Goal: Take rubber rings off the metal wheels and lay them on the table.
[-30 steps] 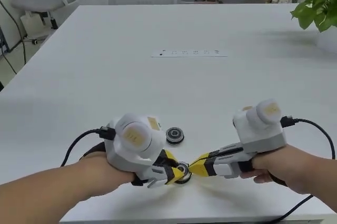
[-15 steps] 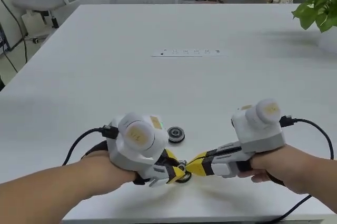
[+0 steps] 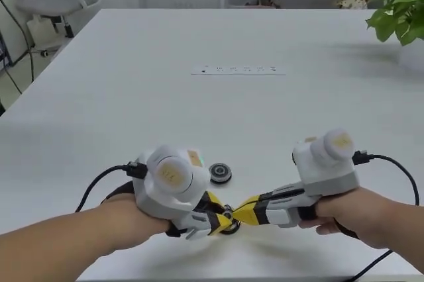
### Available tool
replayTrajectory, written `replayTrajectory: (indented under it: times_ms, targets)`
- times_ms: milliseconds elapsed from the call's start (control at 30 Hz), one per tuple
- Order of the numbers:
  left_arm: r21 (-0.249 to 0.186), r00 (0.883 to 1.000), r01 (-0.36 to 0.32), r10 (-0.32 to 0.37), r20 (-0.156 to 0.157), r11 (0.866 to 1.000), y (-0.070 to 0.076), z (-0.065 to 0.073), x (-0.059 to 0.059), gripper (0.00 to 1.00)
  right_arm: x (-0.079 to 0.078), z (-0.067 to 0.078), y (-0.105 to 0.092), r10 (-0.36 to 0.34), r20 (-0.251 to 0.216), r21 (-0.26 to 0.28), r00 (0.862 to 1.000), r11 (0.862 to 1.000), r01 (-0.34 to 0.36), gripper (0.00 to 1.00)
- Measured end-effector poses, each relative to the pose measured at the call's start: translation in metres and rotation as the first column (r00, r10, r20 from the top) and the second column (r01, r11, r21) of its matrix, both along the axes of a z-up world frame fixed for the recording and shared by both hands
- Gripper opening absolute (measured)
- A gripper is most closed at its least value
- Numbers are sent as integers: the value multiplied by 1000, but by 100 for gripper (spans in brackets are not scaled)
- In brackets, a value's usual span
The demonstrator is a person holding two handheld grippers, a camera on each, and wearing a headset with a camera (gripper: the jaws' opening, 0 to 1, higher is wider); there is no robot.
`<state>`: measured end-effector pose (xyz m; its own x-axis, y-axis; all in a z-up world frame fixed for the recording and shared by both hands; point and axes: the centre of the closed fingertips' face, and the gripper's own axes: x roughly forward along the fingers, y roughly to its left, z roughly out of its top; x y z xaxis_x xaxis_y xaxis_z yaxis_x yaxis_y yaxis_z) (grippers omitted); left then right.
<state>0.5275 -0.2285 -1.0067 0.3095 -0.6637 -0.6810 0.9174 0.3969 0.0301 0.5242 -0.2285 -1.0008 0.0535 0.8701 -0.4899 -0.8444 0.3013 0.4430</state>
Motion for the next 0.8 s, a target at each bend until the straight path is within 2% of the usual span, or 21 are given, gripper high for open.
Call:
replayTrajectory:
  times_ms: [233, 300, 333, 367, 400, 467, 800]
  targets:
    - [-1, 1000, 2, -2, -2, 1000, 0, 0, 0, 13, -5, 4, 4, 13, -16, 15, 1000, 1000, -12, 0]
    - [-2, 1000, 1, -1, -3, 1000, 0, 0, 0, 13, -5, 10, 8, 1, -45, 57, 999, 998, 1, 0]
    - [-2, 1000, 1, -1, -3, 1000, 0, 0, 0, 13, -6, 18, 13, -4, -65, 107, 998, 994, 11, 0]
    - [-3, 1000, 1, -1, -3, 1000, 0, 0, 0, 13, -6, 15, 10, 1, -62, 76, 998, 997, 4, 0]
    - [-5, 1000, 1, -1, -3, 1000, 0, 0, 0, 13, -6, 13, 10, 13, -33, 65, 999, 998, -11, 0]
    - [-4, 1000, 2, -2, -3, 1000, 0, 0, 0, 13, -5, 12, 10, 1, -52, 69, 999, 998, 2, 0]
    - [-14, 1000, -4, 4, -18, 1000, 0, 1, 0, 14, 1, 5, 2, -40, -58, 38, 998, 998, 43, 0]
